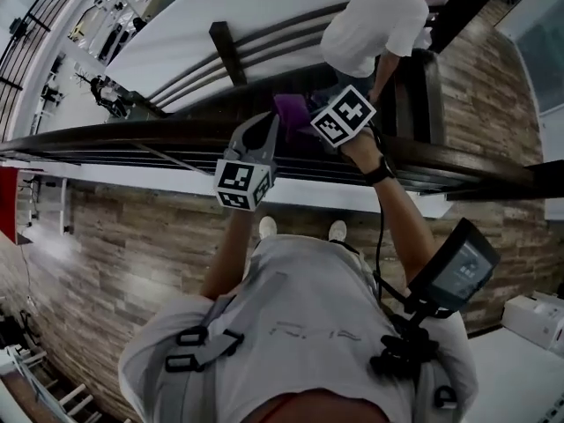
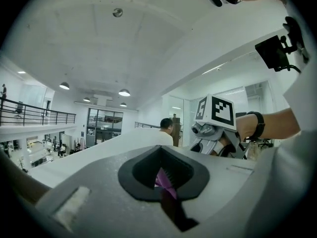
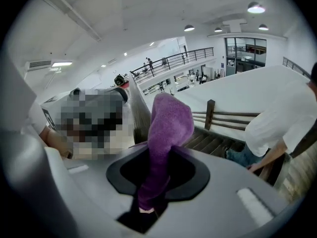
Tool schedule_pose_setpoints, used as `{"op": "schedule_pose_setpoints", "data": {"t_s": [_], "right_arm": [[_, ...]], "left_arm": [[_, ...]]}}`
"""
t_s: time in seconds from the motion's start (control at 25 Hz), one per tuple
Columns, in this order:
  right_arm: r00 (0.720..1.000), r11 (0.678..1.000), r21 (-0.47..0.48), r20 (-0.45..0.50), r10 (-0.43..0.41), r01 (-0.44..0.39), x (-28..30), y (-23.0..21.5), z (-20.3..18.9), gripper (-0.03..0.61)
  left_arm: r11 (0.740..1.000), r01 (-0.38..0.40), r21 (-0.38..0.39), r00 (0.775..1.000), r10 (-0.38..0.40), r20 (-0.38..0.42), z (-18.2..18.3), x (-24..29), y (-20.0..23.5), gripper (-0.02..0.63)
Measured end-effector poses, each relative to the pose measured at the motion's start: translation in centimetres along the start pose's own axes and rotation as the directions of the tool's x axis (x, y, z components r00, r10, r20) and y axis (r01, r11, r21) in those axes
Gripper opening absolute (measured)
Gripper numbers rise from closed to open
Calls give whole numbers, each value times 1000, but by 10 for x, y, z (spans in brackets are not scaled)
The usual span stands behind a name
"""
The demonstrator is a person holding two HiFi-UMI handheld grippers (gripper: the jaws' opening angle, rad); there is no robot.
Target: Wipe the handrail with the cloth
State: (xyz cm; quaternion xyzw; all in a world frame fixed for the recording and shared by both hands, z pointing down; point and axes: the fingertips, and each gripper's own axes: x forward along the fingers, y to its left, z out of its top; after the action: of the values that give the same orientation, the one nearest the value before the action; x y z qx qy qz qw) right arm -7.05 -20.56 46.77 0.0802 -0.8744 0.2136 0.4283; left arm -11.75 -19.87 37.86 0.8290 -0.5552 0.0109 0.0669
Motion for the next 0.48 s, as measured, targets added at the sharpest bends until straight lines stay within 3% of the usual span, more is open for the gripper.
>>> {"op": "schedule_pose_setpoints", "data": {"t_s": [0.28, 0.48], "right_arm": [[993, 987, 125, 41, -108, 102, -50, -36, -51, 94], [976, 956, 227, 68, -205, 185, -87, -55, -88, 94]], "left_arm": [[991, 131, 15, 991, -131, -10, 2, 37, -47, -3], [965, 260, 25, 966, -260, -10, 6, 62, -91, -3]]}}
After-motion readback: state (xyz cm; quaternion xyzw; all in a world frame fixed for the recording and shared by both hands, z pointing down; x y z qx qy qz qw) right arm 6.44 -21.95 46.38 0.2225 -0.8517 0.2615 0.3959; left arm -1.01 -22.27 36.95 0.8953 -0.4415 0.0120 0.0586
